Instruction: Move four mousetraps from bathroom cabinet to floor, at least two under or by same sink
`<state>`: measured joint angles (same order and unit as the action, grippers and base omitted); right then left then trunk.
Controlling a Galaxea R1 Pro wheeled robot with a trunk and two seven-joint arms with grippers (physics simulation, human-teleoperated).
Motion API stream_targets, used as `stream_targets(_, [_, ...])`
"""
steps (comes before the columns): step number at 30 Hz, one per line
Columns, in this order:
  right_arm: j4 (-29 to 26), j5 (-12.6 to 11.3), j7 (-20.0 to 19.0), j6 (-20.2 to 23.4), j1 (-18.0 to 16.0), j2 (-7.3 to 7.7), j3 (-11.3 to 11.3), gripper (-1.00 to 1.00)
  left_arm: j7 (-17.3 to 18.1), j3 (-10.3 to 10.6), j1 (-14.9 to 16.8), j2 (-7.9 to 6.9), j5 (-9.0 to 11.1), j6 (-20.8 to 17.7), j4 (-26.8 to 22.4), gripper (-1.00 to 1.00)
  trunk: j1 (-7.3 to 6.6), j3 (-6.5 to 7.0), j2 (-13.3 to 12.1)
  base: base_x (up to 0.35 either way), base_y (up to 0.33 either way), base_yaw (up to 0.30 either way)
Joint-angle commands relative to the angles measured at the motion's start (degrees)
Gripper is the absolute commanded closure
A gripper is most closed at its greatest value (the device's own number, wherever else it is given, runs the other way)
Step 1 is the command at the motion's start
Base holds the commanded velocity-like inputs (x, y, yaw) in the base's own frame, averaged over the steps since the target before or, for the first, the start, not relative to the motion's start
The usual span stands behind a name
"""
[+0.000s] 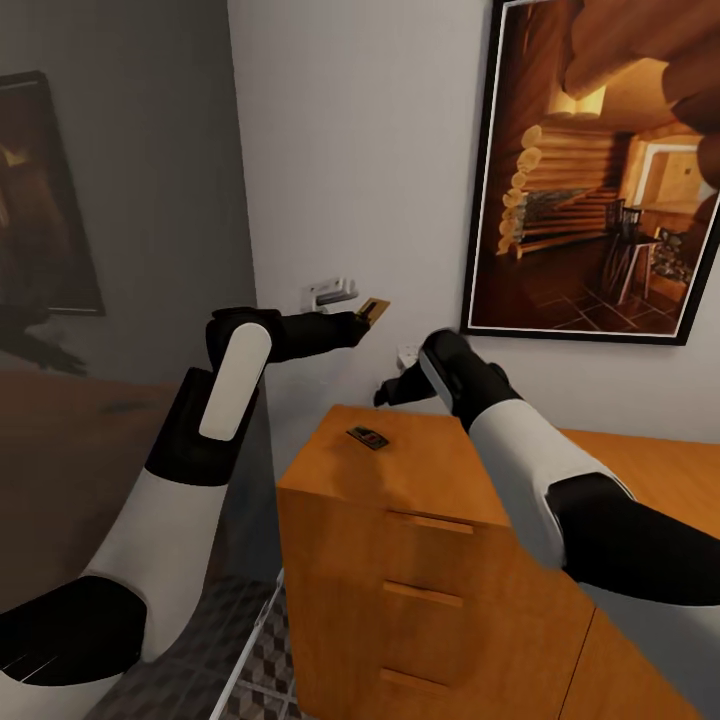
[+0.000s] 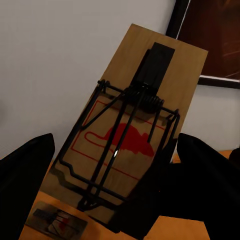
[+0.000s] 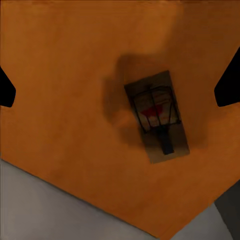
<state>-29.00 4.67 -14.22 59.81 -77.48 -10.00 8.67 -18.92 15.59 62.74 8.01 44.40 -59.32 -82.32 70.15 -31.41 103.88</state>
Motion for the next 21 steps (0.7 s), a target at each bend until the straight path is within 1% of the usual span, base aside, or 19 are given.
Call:
stream_targets(1, [1.1,0.6,-0.4,0.2,-0.4,0.0,0.1,-1.0,-0.6,0.0,0.0,0.02,0.6,-0.1,0.0,1.0,-0.01,-0.07,0.0,0.0,0.0,0.0])
stream_targets(5, [4.4,0.8,-0.4,0.2,-1.1,0.0,0.1,-1.0,-0.7,0.0,0.1,0.0,0.5,-0.1,0.0,1.0,-0.01,-0.07,0.0,0.0,0.0,0.0])
stream_targets(7, [5.0,0.8,-0.5,0.2,-1.3,0.0,0.1,-1.0,-0.7,0.0,0.1,0.0,0.5,-0.1,0.0,1.0,-0.01,-0.07,0.0,0.0,0.0,0.0])
stream_targets(16, [5.8,0.7,-0.9,0.2,-1.5,0.0,0.1,-1.0,-0.9,0.1,0.1,0.13,0.5,0.0,0.0,1.0,-0.01,-0.07,0.0,0.001,0.0,0.0])
stream_targets(19, [5.8,0.6,-0.9,0.2,-1.5,0.0,0.1,-1.0,-0.8,0.5,0.1,0.11,0.5,0.0,0.0,1.0,-0.01,-0.07,0.0,0.076,0.0,0.0])
stream_targets(21, [5.9,0.6,-1.0,0.2,-1.5,0.0,0.1,-1.0,-0.8,1.2,0.1,0.08,0.5,0.0,0.0,1.0,-0.01,-0.07,0.0,0.187,0.0,0.0])
